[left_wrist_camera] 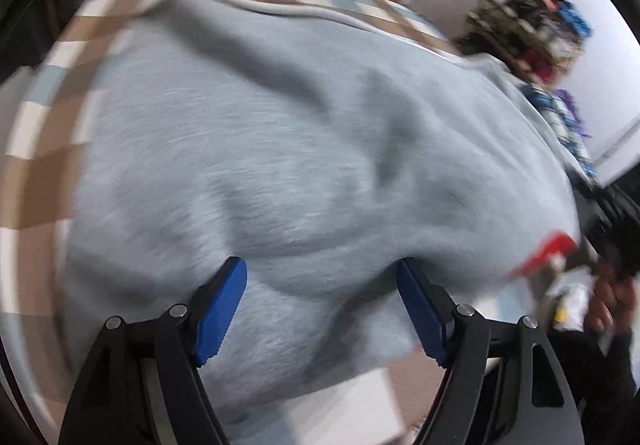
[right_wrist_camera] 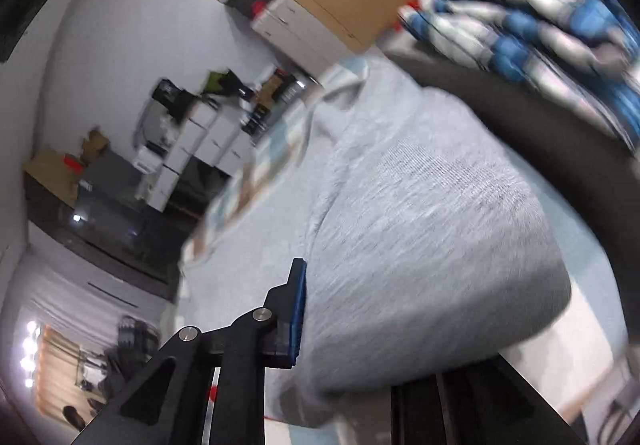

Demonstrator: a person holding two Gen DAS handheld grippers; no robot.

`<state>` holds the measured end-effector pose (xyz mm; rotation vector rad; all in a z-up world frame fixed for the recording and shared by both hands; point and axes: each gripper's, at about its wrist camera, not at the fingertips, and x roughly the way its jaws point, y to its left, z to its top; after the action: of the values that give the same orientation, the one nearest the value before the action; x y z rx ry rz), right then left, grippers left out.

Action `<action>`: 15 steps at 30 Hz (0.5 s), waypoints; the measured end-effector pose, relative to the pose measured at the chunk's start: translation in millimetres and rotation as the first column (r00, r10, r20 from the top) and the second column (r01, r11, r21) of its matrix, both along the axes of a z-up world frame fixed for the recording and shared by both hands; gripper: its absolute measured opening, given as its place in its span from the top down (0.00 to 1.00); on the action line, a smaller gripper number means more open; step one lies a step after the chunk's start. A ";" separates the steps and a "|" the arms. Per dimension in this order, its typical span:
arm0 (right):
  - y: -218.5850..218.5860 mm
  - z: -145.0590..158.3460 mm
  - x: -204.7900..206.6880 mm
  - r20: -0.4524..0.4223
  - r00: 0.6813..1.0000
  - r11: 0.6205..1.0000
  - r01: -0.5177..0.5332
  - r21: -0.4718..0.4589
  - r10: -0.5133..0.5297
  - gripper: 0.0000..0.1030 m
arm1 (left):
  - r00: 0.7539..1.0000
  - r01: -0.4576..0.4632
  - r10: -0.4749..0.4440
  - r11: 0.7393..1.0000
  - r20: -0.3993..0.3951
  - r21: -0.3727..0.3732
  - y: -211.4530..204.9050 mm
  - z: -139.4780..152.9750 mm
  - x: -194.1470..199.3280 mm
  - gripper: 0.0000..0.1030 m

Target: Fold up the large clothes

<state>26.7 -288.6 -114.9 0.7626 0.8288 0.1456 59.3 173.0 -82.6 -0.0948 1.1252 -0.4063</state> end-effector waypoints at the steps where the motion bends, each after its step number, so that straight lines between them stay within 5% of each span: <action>1: -1.7 -5.1 1.0 -0.042 0.999 1.000 0.002 -0.013 -0.003 0.81 | 1.000 -0.018 0.018 1.000 -0.009 -0.024 6.0 0.3 1.3 0.28; 4: -18.5 -15.8 -5.0 -0.154 0.988 1.000 0.017 -0.011 -0.018 0.76 | 0.996 -0.082 0.080 0.996 -0.040 -0.042 16.5 11.4 -0.1 0.28; 10: -38.0 28.4 -30.8 -0.110 0.990 0.982 -0.100 -0.158 0.083 0.70 | 0.997 -0.057 0.061 0.995 0.047 -0.086 2.2 45.0 -10.5 0.28; 15: -25.8 94.7 13.4 0.030 0.987 0.909 -0.131 -0.396 0.155 0.11 | 0.998 -0.055 0.059 0.993 0.029 -0.109 -8.9 30.8 0.0 0.28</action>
<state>40.1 -314.4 -20.2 0.3162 0.8232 0.1271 59.3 164.1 -51.8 -0.2144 1.0666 -0.4166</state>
